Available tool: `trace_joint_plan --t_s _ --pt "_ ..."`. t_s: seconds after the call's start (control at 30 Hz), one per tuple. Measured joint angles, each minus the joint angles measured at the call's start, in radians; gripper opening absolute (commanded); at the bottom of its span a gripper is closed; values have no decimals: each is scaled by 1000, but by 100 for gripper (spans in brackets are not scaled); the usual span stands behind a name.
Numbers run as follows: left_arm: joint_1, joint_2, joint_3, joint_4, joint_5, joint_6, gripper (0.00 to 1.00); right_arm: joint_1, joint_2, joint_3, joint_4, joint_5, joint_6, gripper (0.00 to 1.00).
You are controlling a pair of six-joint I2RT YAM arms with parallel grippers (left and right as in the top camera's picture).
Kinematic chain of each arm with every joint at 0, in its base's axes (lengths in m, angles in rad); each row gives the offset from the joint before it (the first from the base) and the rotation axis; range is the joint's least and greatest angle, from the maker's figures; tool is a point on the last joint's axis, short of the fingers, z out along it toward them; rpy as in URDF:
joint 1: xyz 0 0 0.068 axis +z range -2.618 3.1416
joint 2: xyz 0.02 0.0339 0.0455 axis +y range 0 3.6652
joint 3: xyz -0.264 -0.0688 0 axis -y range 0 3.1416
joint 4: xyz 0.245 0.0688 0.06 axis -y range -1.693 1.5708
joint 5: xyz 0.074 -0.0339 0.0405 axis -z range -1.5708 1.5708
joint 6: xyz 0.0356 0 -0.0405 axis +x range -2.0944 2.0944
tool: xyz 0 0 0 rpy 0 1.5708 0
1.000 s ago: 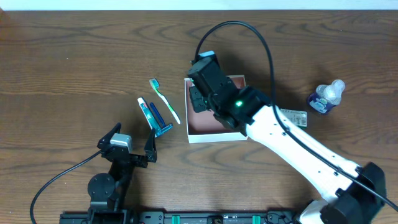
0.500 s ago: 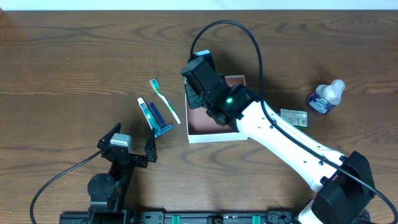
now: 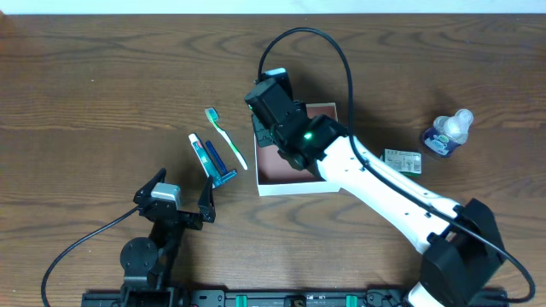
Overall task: Pack container
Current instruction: 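Carry the Pantene tube into the box and release it upright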
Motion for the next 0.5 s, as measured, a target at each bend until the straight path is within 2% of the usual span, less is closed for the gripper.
trace_joint_plan --t_s 0.03,0.1,0.17,0.27,0.5 --pt "0 0 0 0 0 0 98 0 5 0 5 3 0 10" --pt "0 0 0 0 0 0 98 0 5 0 10 5 6 29" --pt "0 0 0 0 0 0 98 0 5 1 17 8 11 38" --pt "0 0 0 0 0 0 98 0 5 3 25 13 10 42" --pt "0 0 0 0 0 0 98 0 5 3 29 13 11 42"
